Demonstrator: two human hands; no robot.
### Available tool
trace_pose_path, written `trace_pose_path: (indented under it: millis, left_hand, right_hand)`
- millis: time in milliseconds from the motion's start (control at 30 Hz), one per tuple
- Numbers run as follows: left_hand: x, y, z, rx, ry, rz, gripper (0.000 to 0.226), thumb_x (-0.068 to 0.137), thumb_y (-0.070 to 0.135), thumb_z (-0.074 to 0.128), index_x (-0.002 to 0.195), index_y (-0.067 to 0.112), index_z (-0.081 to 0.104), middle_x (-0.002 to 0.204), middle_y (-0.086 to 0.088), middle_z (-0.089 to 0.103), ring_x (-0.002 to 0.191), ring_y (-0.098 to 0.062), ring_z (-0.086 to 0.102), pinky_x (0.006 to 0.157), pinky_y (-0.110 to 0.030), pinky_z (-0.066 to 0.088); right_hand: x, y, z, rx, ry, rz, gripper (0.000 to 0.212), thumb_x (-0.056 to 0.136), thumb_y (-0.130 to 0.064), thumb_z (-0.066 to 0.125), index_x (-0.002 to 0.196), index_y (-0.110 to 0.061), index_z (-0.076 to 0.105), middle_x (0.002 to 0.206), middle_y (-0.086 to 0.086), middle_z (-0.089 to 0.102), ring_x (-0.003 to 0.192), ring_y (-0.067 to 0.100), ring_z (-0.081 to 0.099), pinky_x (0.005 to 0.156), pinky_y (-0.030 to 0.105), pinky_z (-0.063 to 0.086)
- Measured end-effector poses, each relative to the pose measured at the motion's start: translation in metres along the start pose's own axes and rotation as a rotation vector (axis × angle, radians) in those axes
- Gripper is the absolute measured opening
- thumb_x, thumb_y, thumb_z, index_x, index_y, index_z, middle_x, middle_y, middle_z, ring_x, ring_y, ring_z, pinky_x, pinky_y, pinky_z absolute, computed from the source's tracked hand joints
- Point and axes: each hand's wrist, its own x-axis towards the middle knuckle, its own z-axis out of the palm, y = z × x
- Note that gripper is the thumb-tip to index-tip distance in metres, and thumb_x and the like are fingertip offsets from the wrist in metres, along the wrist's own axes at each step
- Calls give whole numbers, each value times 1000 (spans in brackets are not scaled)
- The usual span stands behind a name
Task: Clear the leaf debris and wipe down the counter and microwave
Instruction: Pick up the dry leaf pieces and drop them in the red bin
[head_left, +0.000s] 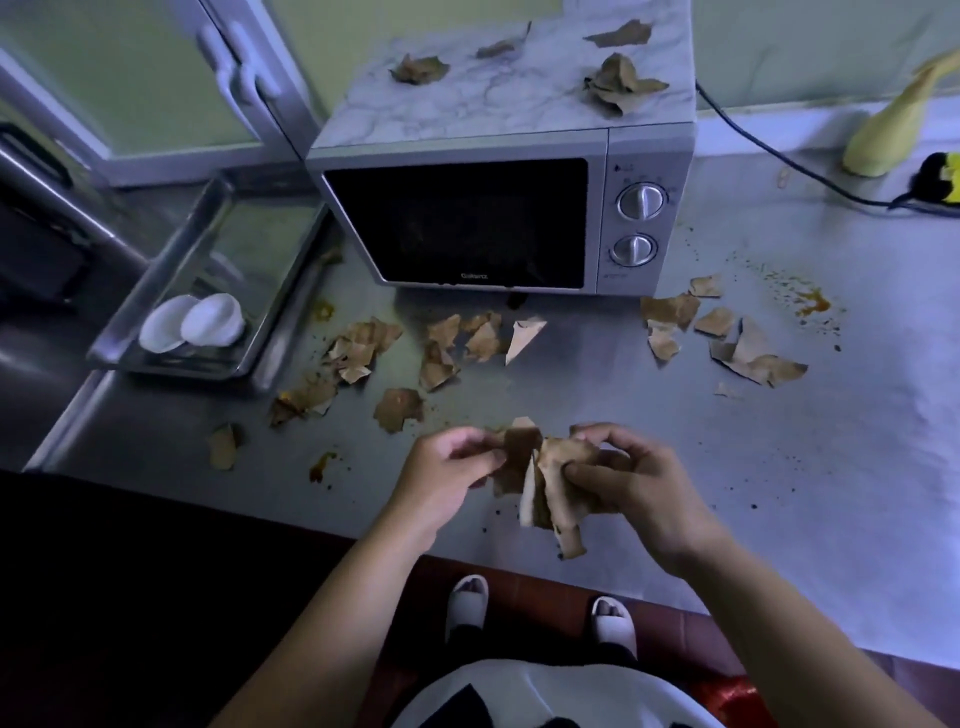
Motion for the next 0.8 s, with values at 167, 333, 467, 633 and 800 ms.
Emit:
trace_pose_path:
  millis: [167,333,467,633,800]
  left_hand:
    - [-5,-4,-29,-243,-147,8,11,89,-2,66,94,5,73,76,-3,71,72,-18,67,70,-28,57]
    - [14,-18,-83,-262,-267,32,14,90,2,67,96,12,75,88,-7,75,82,-20,70,77,-28,57]
    - [51,-45,-133,-156,-181,13,14,91,9,68,96,20,75,89,-2,75,84,-18,71,71,-24,54]
    - [117,-75,-182,342,-115,94,13,89,17,70,94,29,65,97,9,70,90,-12,65,69,-22,46]
    - [176,-73,-183,757,-214,266,39,90,15,64,128,22,60,128,-3,61,112,-21,61,90,-33,51]
  right_hand:
    - [17,-8,46,-127,-2,11,17,88,13,60,104,9,63,81,16,67,75,27,63,69,41,53]
    - [29,1,99,-123,109,25,28,86,17,60,111,3,62,88,21,67,76,30,63,68,42,53]
    - [40,16,124,-128,242,29,37,85,14,64,112,-10,66,89,19,69,76,28,64,68,43,51]
    - [44,36,144,-62,477,-3,22,84,13,65,97,-3,70,84,15,68,80,33,65,66,42,55]
    - [27,47,161,47,634,-8,21,86,11,62,103,0,68,95,22,66,82,33,68,63,42,60]
